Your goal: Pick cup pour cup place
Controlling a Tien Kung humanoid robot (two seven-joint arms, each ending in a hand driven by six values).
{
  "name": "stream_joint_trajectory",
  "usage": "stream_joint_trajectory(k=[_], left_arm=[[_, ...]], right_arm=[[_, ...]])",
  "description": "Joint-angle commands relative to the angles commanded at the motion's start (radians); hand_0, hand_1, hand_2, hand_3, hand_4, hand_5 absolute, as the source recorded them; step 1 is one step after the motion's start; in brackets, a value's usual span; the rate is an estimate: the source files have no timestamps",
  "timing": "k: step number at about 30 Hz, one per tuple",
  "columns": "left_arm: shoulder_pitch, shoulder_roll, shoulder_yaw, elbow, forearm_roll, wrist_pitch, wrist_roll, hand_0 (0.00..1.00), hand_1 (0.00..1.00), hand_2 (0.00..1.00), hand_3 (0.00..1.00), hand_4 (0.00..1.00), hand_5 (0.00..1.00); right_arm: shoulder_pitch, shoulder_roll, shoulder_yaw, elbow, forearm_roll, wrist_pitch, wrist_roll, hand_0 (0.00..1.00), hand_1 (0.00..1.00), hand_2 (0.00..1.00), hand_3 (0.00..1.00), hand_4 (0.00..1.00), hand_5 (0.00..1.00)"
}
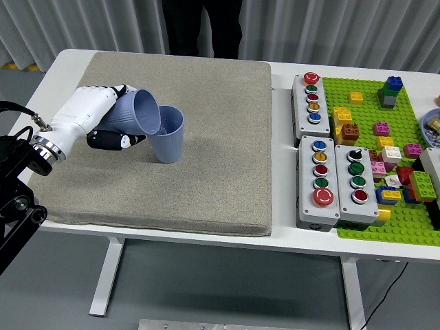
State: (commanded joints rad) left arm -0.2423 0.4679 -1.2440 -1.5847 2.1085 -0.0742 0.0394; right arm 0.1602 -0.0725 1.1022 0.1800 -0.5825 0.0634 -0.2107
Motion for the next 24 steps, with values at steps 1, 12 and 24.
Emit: stream_joint_trajectory(k=[1,12,24], left_arm=[[0.000,0.000,0.000,0.001,-0.002,-0.001,0.001,0.523,0.540,0.561,0.515,0.697,0.250],[-0.019,-0.011,-0.001,0.018,-0.013,-0.017,0.018,0.523,0.540,0.560,0.519,0.694,0.248],[-0.030,-0.004,0.005,0.009,0.037,-0.023,0.036,0.522,0.541,0.560,0.520,0.690,0.248]], right_arm=[[0.000,0.000,0.000,0.000,0.000,0.000,0.000,0.680,0.674,0.684,0.641,0.439,0.178],[0.002,-0.002,-0.002,0.000,0.002,0.001,0.001,0.680,0.673,0.683,0.641,0.439,0.175],[0.008,-0.004,-0.003,0.000,0.008,0.001,0.004,0.680,0.673,0.682,0.641,0.439,0.175]])
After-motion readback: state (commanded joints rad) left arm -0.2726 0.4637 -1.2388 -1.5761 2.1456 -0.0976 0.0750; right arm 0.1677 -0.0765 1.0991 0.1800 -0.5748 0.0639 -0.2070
